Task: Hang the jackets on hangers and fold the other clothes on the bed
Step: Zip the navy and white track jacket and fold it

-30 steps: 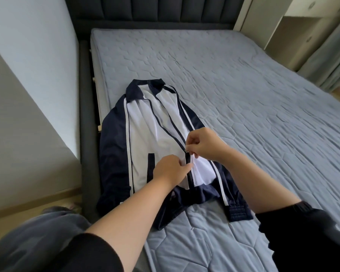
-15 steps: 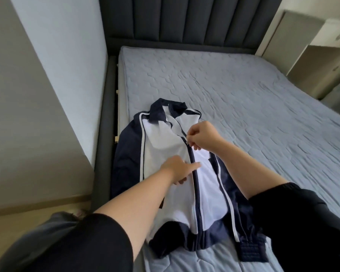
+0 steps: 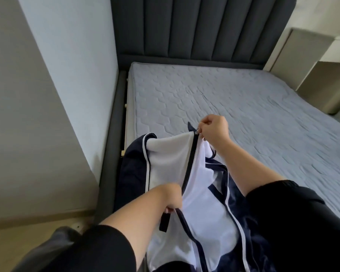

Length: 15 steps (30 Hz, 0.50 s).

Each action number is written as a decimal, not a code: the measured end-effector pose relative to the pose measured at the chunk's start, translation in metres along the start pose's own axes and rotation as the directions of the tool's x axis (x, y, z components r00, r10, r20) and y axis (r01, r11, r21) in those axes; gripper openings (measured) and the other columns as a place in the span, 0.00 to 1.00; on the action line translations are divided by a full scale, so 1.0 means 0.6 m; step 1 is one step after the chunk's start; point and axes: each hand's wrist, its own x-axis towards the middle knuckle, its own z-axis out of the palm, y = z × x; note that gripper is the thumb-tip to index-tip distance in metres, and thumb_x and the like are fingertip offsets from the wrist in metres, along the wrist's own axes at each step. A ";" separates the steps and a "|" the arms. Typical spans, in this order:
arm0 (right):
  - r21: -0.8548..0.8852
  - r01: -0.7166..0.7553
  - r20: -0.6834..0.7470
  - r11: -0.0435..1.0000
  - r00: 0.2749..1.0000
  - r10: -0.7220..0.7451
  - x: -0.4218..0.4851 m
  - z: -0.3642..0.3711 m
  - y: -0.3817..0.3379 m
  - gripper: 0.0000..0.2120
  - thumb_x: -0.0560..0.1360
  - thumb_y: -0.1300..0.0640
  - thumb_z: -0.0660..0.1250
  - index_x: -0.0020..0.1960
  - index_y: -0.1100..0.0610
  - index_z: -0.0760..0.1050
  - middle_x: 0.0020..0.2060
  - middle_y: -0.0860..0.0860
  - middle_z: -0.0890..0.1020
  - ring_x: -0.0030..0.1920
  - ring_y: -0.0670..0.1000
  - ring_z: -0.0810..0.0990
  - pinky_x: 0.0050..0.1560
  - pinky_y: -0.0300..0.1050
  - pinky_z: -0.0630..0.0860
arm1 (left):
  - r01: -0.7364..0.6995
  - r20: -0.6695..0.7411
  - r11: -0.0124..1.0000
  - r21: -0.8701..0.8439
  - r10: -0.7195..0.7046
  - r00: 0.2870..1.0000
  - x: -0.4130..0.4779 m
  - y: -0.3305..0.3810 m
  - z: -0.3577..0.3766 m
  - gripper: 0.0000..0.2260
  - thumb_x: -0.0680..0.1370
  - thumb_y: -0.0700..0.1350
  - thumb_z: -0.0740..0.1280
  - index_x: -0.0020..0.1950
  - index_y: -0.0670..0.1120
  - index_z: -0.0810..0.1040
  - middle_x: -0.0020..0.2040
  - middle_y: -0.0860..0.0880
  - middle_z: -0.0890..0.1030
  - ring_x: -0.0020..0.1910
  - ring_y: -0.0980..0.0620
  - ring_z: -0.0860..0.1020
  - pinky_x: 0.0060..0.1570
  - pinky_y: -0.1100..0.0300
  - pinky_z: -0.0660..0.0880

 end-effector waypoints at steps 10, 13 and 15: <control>0.031 0.158 0.230 0.987 0.960 -0.160 -0.048 0.002 -0.044 0.14 0.71 0.69 0.65 0.30 0.55 0.74 0.20 0.46 0.77 0.19 0.40 0.70 0.25 0.28 0.65 | -0.316 -0.744 0.944 -0.094 0.144 0.653 -0.023 0.023 -0.133 0.16 0.76 0.45 0.61 0.28 0.50 0.64 0.29 0.52 0.70 0.35 0.47 0.73 0.36 0.56 0.67; 0.047 0.168 0.138 0.985 0.975 -0.173 -0.037 -0.020 -0.063 0.14 0.72 0.70 0.64 0.30 0.56 0.73 0.20 0.45 0.76 0.18 0.39 0.69 0.23 0.27 0.63 | -0.313 -0.738 0.949 -0.038 0.185 0.649 -0.022 0.016 -0.117 0.18 0.73 0.40 0.61 0.26 0.47 0.58 0.23 0.51 0.62 0.27 0.51 0.62 0.28 0.57 0.56; 0.026 0.165 0.155 0.986 0.974 -0.167 -0.035 -0.030 -0.074 0.13 0.72 0.69 0.64 0.31 0.57 0.73 0.21 0.46 0.77 0.18 0.40 0.69 0.23 0.28 0.63 | -0.350 -0.777 0.931 -0.102 0.145 0.613 -0.022 0.017 -0.102 0.17 0.74 0.46 0.64 0.27 0.47 0.62 0.23 0.51 0.65 0.24 0.54 0.62 0.26 0.58 0.57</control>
